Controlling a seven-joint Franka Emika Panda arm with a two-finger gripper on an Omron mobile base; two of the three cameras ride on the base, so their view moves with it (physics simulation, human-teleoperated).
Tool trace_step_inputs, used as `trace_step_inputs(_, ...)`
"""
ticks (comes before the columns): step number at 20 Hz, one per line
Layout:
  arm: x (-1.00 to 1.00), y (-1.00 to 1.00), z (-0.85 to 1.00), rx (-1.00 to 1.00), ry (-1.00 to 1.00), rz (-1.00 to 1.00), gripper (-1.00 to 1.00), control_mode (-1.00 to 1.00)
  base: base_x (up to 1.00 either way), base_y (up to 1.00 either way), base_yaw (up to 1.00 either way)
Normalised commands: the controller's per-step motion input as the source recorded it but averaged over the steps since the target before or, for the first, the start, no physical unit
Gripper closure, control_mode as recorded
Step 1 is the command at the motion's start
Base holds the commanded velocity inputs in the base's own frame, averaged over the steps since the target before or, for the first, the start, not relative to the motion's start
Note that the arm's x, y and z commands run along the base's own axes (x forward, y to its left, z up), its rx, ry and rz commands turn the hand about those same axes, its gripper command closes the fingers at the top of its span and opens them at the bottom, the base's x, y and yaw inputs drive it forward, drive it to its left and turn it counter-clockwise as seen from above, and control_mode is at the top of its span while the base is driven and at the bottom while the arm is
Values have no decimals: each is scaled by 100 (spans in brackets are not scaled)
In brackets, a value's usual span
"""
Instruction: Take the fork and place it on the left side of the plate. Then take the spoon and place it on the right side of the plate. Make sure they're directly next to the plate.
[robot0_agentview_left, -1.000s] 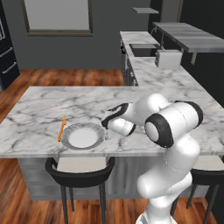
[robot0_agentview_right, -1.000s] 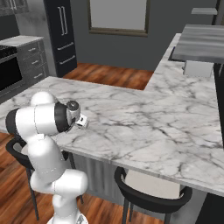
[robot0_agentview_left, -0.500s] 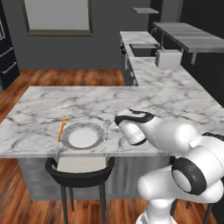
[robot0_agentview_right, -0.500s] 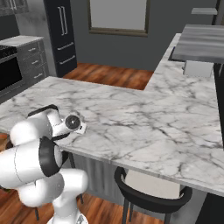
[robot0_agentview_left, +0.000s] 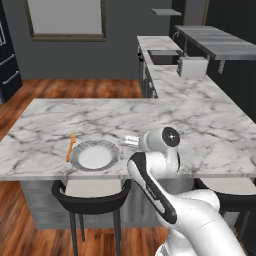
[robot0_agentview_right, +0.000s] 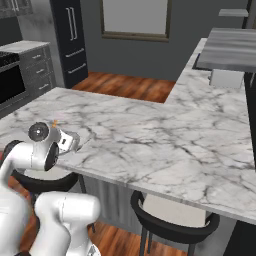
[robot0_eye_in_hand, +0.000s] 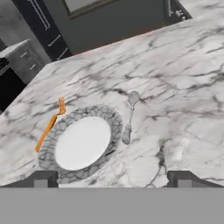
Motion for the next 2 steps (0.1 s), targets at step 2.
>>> trace_step_inputs(2,-64,-25,100,-24,39,-6,-100,-100,0,0,0)
